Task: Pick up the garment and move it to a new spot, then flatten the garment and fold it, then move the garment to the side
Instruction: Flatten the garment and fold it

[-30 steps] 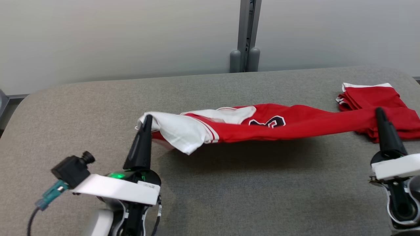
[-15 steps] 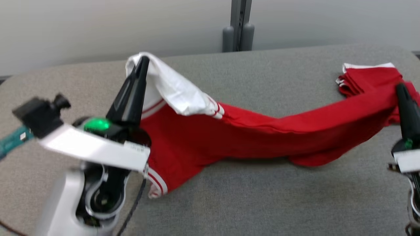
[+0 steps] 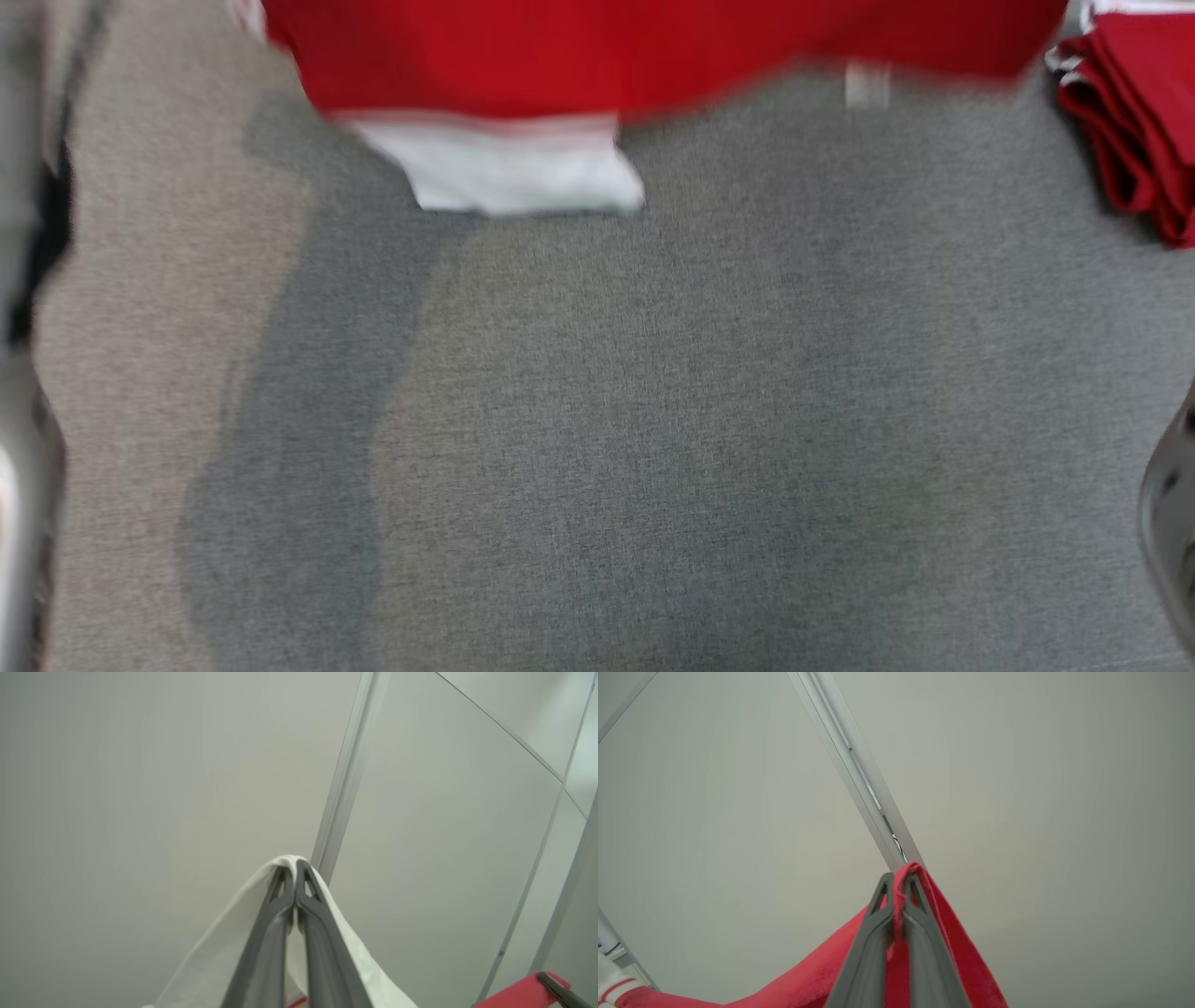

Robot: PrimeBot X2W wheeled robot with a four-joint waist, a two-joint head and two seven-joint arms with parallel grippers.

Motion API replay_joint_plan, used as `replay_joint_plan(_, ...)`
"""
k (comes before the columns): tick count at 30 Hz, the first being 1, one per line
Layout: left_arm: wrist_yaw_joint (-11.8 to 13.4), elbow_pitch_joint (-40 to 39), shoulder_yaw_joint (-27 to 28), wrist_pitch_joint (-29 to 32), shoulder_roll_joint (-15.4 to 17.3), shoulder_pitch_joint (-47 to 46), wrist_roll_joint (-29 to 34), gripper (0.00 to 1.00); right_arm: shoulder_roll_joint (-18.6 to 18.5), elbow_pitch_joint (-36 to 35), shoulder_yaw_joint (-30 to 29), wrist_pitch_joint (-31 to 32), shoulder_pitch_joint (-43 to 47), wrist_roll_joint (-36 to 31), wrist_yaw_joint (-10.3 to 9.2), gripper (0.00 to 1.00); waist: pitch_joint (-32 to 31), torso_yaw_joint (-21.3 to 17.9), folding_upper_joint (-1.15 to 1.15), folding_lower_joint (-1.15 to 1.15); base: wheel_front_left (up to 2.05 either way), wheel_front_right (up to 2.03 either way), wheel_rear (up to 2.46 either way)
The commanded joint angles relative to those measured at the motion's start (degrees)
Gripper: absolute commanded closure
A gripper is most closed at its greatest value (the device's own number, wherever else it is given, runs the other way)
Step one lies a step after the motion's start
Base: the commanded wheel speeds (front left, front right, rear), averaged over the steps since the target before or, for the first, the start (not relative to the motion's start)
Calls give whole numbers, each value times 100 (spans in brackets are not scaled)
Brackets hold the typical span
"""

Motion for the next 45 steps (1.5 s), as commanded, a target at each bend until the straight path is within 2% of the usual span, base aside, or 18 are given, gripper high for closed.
replay_joint_plan(1,-49,620,-22,-337,-41,-995,330,100,47,640,-180,-328,-993,-217,2,100,694,-138,0,0,0,0,0)
replay_joint_plan(5,-221,1522,-20,-1144,-311,-2265,594,100,110,1682,-384,-936,-2231,-505,2,100,839,-99,0,0,0,0,0)
replay_joint_plan(9,-494,2361,-140,-1715,-364,-2787,802,100,141,2601,-183,-1389,-2678,-627,2,100,927,-29,0,0,0,0,0)
replay_joint_plan(16,-786,3593,-166,-2174,-498,-2449,813,100,126,3880,631,-1889,-2391,-144,2,100,1378,150,0,0,0,0,0)
replay_joint_plan(21,-1143,3933,-129,-2291,-556,-1979,677,100,123,4232,1065,-2083,-2020,205,2,100,1569,207,0,0,0,0,0)
replay_joint_plan(25,-1308,3693,4,-2318,-523,-1622,457,100,118,4121,1289,-2154,-1744,520,2,100,1555,218,0,0,0,0,0)
replay_joint_plan(32,-1357,2778,0,-2316,-243,-665,231,100,44,3610,1643,-2175,-1129,1036,2,100,1299,173,0,0,0,0,0)
replay_joint_plan(38,-1361,1310,-289,-2245,120,1046,-360,100,-182,2984,2049,-2192,-256,1530,2,100,901,169,0,0,0,0,0)
replay_joint_plan(41,-1350,590,-292,-2244,158,2094,-601,100,-325,2630,2171,-2197,322,1823,2,100,637,221,0,0,0,0,0)
replay_joint_plan(45,-1156,-194,-253,-2263,218,3422,-792,100,-421,2175,2222,-2203,1141,2182,2,100,310,281,0,0,0,0,0)
